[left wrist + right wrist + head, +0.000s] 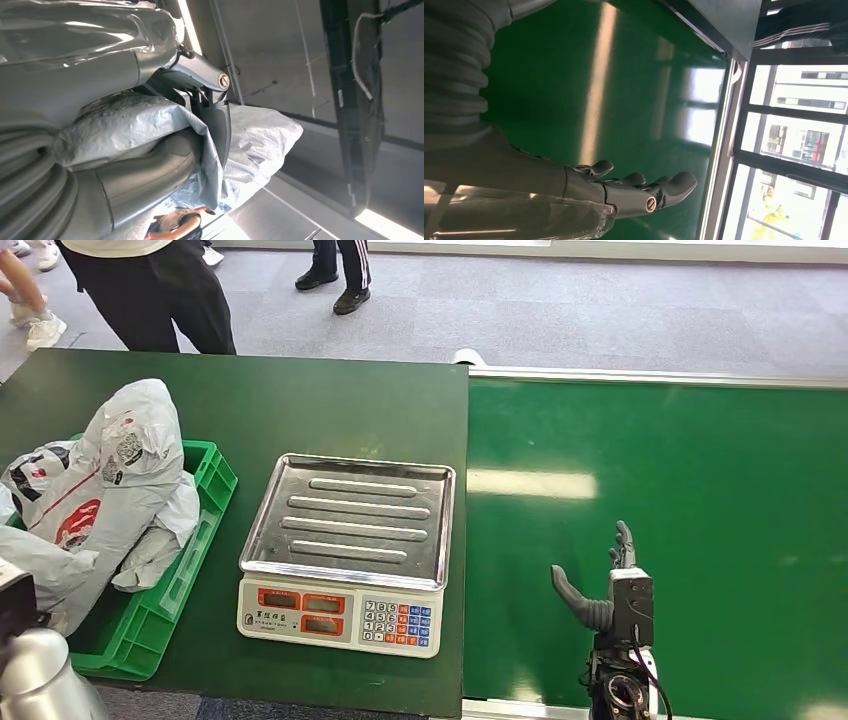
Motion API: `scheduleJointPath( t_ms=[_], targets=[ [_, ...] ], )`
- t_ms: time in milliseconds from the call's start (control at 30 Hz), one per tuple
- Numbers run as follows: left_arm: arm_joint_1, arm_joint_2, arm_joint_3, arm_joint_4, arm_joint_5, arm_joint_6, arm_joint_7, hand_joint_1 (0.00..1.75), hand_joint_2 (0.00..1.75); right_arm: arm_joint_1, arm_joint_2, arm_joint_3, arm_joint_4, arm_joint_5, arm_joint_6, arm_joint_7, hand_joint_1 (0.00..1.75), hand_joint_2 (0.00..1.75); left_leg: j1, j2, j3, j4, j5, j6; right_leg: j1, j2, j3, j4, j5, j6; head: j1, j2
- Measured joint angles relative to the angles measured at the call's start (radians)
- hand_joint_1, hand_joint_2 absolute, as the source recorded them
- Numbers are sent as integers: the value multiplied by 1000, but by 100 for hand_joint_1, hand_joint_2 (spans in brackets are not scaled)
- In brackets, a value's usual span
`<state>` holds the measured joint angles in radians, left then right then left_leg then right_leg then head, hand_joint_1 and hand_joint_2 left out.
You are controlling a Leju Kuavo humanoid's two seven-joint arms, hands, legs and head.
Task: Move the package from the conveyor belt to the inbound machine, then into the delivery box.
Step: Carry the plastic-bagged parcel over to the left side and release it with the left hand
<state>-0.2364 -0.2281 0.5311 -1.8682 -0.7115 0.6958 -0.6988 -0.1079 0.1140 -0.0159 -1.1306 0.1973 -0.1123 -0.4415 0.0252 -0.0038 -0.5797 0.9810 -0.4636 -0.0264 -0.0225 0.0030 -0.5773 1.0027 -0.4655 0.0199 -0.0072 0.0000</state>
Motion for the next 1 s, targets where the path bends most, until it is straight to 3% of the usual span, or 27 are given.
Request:
scheduleJointPath(
  t_ms=[300, 400, 533, 733, 933, 1000],
  targets=[
    [-23, -5, 1, 218, -241, 0, 10, 174, 175, 30, -3, -3, -50, -5, 5, 22, 0, 175, 0, 0, 0, 0, 0, 0, 0, 0, 0, 0, 0, 0, 0, 0],
    [-26, -1, -15, 299, -356, 0, 97, 168, 175, 39, -3, -6, -68, 0, 7, 27, 0, 175, 0, 0, 0, 0, 0, 0, 0, 0, 0, 0, 0, 0, 0, 0],
    [-26, 33, -89, 376, -426, 0, 289, 157, 175, 51, -1, -18, -94, 15, 15, 39, 0, 175, 0, 0, 0, 0, 0, 0, 0, 0, 0, 0, 0, 0, 0, 0],
    [-26, 78, -156, 429, -506, 1, 453, 145, 175, 62, 4, -34, -118, 33, 27, 45, 0, 175, 0, 0, 0, 0, 0, 0, 0, 0, 0, 0, 0, 0, 0, 0],
    [-25, 91, -156, 441, -549, 2, 492, 139, 175, 65, 9, -44, -119, 40, 34, 46, 0, 175, 0, 0, 0, 0, 0, 0, 0, 0, 0, 0, 0, 0, 0, 0],
    [-26, 91, -152, 442, -555, 2, 486, 149, 175, 66, 11, -46, -119, 41, 35, 46, 0, 175, 0, 0, 0, 0, 0, 0, 0, 0, 0, 0, 0, 0, 0, 0]
  ],
)
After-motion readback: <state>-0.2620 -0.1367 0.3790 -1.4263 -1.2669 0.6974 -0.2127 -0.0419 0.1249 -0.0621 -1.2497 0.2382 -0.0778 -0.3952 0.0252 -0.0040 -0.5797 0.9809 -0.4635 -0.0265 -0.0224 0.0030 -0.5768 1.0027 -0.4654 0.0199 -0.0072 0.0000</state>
